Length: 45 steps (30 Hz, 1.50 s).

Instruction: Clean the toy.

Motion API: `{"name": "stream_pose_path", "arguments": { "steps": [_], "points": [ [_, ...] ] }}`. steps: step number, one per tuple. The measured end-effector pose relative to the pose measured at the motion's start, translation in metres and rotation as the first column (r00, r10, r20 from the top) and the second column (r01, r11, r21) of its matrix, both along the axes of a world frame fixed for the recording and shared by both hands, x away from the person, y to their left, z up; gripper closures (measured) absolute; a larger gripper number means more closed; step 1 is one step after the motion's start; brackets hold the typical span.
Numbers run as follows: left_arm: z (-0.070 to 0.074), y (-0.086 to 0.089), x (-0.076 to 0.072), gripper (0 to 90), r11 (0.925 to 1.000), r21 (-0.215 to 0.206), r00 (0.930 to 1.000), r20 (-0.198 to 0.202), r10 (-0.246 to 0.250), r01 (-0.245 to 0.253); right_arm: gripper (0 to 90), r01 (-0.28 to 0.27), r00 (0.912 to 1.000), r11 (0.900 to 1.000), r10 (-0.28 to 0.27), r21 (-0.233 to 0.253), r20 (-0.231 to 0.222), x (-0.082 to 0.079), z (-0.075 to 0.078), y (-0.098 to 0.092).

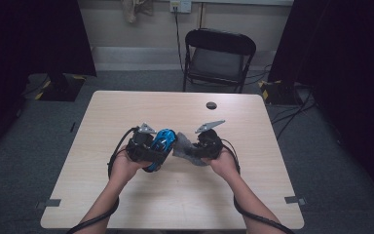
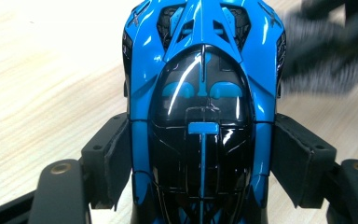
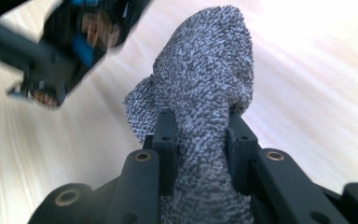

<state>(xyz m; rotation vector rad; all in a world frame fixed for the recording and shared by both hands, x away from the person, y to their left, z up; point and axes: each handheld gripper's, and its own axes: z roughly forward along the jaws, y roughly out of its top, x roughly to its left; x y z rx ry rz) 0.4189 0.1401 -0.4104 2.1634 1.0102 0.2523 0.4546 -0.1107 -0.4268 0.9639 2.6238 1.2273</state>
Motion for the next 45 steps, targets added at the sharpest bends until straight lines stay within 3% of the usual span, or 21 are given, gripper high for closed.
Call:
{"name": "stream_pose_path", "arguments": {
  "steps": [4,10,30,45],
  "points": [
    [-0.002,-0.005,-0.001,27.9,0.9999,0.007,0.9999,-0.003,-0.016,0.016,71.1,0.028,0.9994,1.0,-0.028,0.007,0.022,0.005,0.01,-0.004],
    [-0.004,-0.008,0.0,27.9,0.9997,0.01,0.9997,-0.006,-0.023,0.024,71.1,-0.001,0.9997,1.0,0.001,0.016,0.023,0.007,0.013,0.007],
    [0.0,0.001,0.002,27.9,0.9999,-0.009,1.0,0.002,0.009,-0.009,71.1,-0.071,0.9973,0.997,0.072,0.024,-0.014,-0.006,0.002,0.033],
    [0.003,0.011,0.002,27.9,0.9987,-0.021,0.9988,0.013,0.048,-0.047,71.1,-0.166,0.9848,0.986,0.166,0.022,-0.05,-0.024,-0.022,0.061]
  ]
}}
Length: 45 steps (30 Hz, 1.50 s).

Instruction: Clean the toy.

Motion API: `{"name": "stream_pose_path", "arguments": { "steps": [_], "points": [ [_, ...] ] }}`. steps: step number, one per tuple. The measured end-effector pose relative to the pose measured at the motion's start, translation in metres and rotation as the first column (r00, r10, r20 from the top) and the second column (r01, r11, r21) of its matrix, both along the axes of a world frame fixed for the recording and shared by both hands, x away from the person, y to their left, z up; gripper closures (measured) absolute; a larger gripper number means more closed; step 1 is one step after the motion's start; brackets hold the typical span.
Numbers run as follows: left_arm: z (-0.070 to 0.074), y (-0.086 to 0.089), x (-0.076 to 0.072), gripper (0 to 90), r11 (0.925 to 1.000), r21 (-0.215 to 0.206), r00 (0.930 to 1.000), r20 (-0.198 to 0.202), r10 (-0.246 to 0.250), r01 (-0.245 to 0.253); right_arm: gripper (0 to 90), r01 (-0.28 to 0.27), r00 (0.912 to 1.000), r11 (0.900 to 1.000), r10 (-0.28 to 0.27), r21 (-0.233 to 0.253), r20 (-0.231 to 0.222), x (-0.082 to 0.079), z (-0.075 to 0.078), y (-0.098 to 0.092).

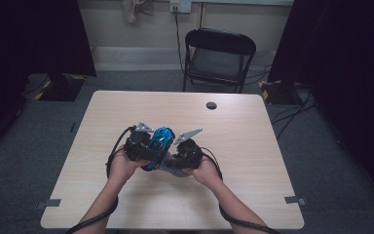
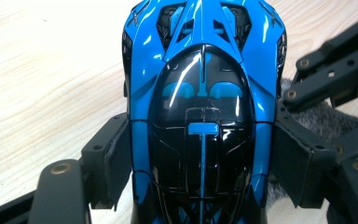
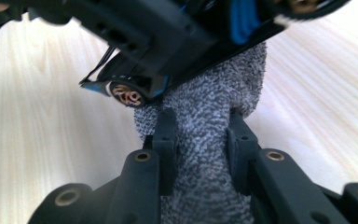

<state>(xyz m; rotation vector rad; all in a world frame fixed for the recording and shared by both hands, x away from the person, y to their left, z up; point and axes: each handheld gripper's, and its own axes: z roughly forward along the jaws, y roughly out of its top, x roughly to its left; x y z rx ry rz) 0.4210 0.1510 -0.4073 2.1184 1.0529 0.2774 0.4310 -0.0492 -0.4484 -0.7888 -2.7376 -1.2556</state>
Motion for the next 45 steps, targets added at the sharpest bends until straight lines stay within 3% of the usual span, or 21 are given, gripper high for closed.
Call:
{"name": "stream_pose_path", "arguments": {
  "steps": [4,11,17,23,26,32,45],
  "points": [
    [0.002,0.003,0.0,27.9,0.9999,-0.001,0.9999,0.005,0.01,-0.01,71.1,-0.017,0.9998,1.0,0.017,0.003,-0.01,-0.002,-0.003,0.006],
    [0.008,0.008,-0.001,27.9,0.9999,0.0,0.9998,0.013,0.017,-0.017,71.1,-0.062,0.9981,0.997,0.061,-0.039,-0.004,-0.009,-0.007,0.013],
    [0.011,0.017,-0.004,27.9,0.9991,0.037,0.9997,0.011,0.023,-0.023,71.0,0.022,0.9994,0.999,-0.022,-0.038,0.026,-0.001,0.003,-0.016],
    [0.011,0.032,-0.004,27.9,0.9971,0.064,0.9991,0.011,0.04,-0.041,71.0,0.121,0.9908,0.992,-0.118,-0.045,0.066,0.01,0.018,-0.06],
    [0.008,0.042,-0.003,27.9,0.9953,0.081,0.9985,-0.007,0.054,-0.053,71.0,0.185,0.9797,0.982,-0.181,-0.044,0.086,0.017,0.024,-0.084],
    [-0.005,0.06,0.002,27.9,0.9884,0.135,0.9959,-0.048,0.077,-0.07,70.9,0.296,0.9509,0.953,-0.287,-0.067,0.116,0.025,0.027,-0.125],
    [-0.03,0.075,0.018,27.9,0.9818,0.148,0.9832,-0.12,0.137,-0.119,70.7,0.419,0.9051,0.903,-0.406,-0.096,0.125,0.036,0.005,-0.165]
  ]
}}
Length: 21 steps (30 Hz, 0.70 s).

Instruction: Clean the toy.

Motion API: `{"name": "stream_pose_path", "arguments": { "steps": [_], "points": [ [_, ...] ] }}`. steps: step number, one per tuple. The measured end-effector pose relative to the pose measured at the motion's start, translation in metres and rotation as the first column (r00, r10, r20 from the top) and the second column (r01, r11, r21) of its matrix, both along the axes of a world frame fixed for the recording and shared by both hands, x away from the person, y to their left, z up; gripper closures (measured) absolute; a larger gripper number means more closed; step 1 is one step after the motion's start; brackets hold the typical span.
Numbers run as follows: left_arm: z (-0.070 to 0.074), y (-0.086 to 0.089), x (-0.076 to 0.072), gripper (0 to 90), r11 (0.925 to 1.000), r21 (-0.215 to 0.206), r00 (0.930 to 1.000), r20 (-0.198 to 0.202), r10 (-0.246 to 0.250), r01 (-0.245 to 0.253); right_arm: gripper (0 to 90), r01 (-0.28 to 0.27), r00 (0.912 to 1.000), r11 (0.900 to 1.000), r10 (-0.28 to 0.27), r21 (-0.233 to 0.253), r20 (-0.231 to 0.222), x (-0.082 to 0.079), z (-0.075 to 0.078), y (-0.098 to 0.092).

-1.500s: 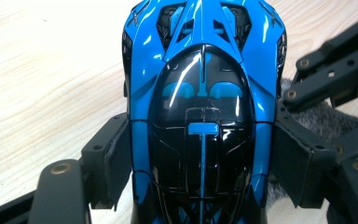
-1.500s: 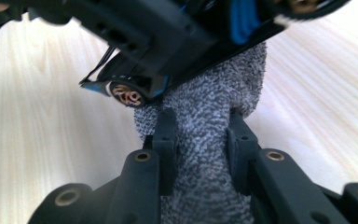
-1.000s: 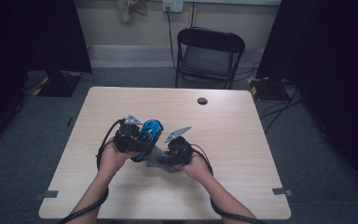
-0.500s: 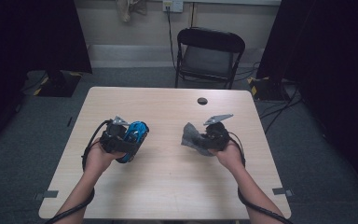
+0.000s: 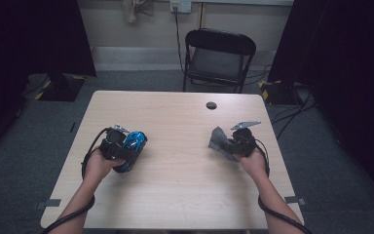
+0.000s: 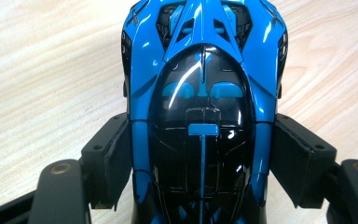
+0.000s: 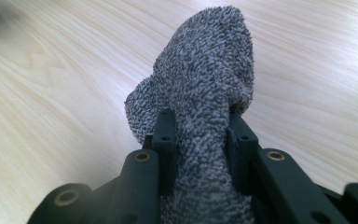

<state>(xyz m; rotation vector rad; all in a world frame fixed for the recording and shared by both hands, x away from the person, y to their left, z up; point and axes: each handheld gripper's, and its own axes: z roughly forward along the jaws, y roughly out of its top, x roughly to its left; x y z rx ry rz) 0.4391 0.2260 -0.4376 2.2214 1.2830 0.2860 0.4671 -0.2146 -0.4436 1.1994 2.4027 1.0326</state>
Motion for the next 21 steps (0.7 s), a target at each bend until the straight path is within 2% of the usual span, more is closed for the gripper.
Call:
{"name": "stream_pose_path", "arguments": {
  "steps": [5,12,15,19,21],
  "points": [
    [-0.01,0.004,0.006,27.8,1.0,0.003,0.9996,-0.028,0.009,-0.009,70.4,0.031,0.9995,0.999,-0.031,-0.027,0.0,0.002,-0.006,-0.014],
    [-0.017,0.003,0.009,27.7,0.9997,0.02,0.9991,-0.041,0.014,-0.013,68.3,0.088,0.9961,0.995,-0.089,-0.041,-0.005,0.005,-0.017,-0.029],
    [-0.02,0.002,0.009,27.7,0.9991,0.042,0.9989,-0.045,0.011,-0.009,65.5,0.097,0.9952,0.994,-0.098,-0.046,-0.008,0.004,-0.023,-0.03],
    [-0.025,0.002,0.011,27.5,0.9987,0.049,0.9972,-0.073,0.013,-0.01,57.8,0.108,0.9942,0.992,-0.108,-0.069,-0.001,0.004,-0.029,-0.029],
    [-0.027,0.001,0.01,27.5,0.9981,0.061,0.9977,-0.068,0.009,-0.005,54.0,0.107,0.9942,0.992,-0.107,-0.062,-0.001,0.004,-0.03,-0.03]
  ]
}}
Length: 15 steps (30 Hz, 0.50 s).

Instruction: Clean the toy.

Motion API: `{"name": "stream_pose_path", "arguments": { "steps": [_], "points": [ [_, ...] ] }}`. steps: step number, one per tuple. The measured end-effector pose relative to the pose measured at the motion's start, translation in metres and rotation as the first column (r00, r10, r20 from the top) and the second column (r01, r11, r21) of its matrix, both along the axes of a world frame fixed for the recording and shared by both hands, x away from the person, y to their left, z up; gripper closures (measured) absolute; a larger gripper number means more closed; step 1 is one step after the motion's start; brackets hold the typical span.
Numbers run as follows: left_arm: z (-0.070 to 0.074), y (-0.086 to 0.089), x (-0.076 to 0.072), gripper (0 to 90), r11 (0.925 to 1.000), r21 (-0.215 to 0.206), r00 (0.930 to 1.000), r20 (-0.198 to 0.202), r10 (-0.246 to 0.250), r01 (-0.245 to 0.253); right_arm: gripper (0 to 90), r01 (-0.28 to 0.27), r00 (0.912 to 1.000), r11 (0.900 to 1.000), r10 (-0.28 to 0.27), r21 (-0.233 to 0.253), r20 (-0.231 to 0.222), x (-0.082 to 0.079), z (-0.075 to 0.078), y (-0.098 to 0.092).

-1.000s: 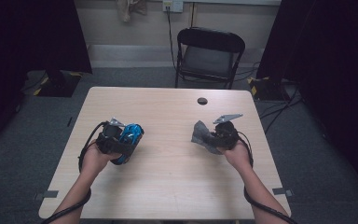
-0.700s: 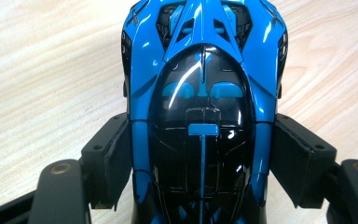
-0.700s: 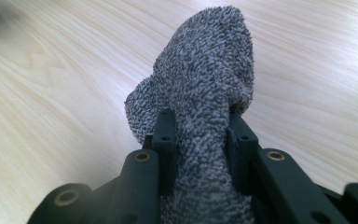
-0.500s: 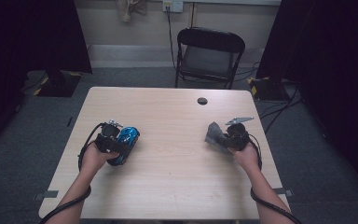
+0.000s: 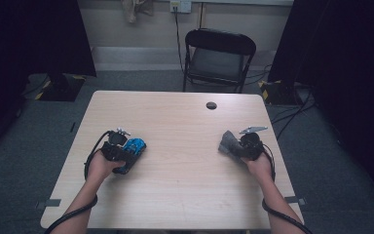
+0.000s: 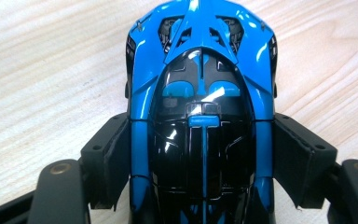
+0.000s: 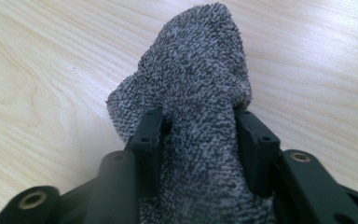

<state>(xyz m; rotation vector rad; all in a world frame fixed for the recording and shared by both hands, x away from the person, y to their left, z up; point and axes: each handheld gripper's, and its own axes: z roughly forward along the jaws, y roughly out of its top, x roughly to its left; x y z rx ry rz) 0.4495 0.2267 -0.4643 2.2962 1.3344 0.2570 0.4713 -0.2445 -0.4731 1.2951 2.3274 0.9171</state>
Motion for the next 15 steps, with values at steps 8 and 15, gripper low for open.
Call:
{"name": "stream_pose_path", "arguments": {
  "steps": [8,15],
  "points": [
    [-0.006,-0.003,0.002,26.7,0.9998,0.02,0.9997,-0.024,0.005,-0.005,34.7,0.0,1.0,1.0,0.0,0.004,0.007,-0.001,0.0,0.0],
    [0.006,0.001,0.003,20.3,0.9986,-0.032,0.9991,-0.002,0.042,-0.042,24.1,-0.009,0.9997,1.0,0.009,0.008,0.021,-0.002,0.004,0.0]
  ]
}}
